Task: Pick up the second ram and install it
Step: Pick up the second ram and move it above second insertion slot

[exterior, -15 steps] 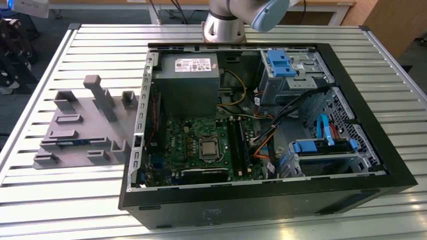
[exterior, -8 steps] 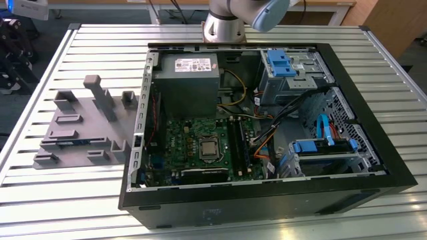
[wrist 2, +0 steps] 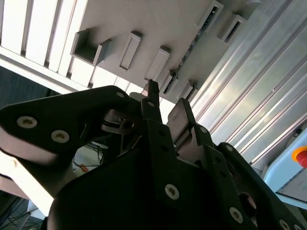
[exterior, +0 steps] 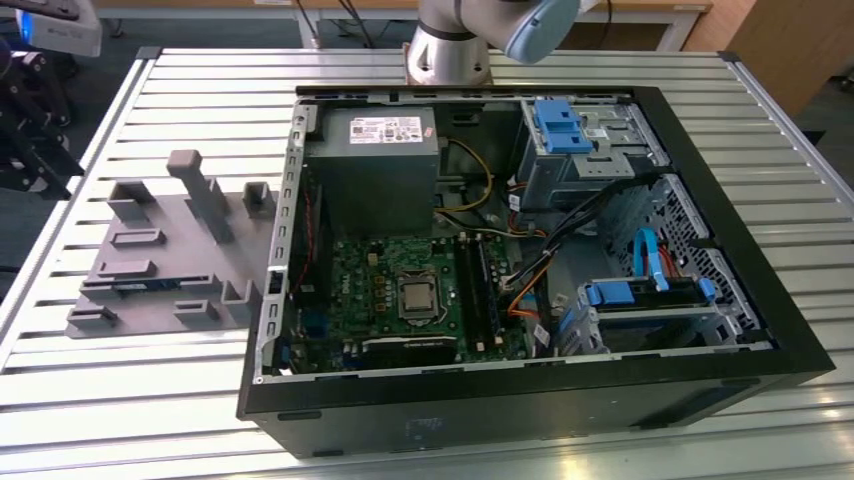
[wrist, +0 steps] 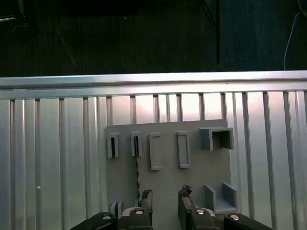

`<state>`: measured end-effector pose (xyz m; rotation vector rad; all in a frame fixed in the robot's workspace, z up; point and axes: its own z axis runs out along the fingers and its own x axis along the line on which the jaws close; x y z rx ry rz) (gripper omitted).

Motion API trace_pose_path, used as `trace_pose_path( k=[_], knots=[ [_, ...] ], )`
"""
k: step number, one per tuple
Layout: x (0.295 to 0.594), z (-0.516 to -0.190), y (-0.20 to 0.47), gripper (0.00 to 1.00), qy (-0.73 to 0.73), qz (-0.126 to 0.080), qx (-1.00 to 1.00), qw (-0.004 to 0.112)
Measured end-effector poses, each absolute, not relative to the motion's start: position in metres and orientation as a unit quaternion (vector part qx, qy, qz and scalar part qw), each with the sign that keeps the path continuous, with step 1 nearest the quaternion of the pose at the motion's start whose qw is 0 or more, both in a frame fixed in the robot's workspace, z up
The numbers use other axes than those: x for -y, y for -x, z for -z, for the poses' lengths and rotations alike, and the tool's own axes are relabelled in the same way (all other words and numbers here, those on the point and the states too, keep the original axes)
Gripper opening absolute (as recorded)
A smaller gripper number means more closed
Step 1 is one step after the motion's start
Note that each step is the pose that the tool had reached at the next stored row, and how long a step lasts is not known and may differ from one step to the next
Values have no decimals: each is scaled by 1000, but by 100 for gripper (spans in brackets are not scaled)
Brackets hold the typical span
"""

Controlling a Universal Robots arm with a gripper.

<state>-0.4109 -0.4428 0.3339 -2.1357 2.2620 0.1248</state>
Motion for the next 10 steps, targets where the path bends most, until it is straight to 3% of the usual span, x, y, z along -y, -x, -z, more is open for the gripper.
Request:
trace_pose_path(
  k=[10],
  knots=[
    [444,-326,411,36,686,-40,-726,14]
  ],
)
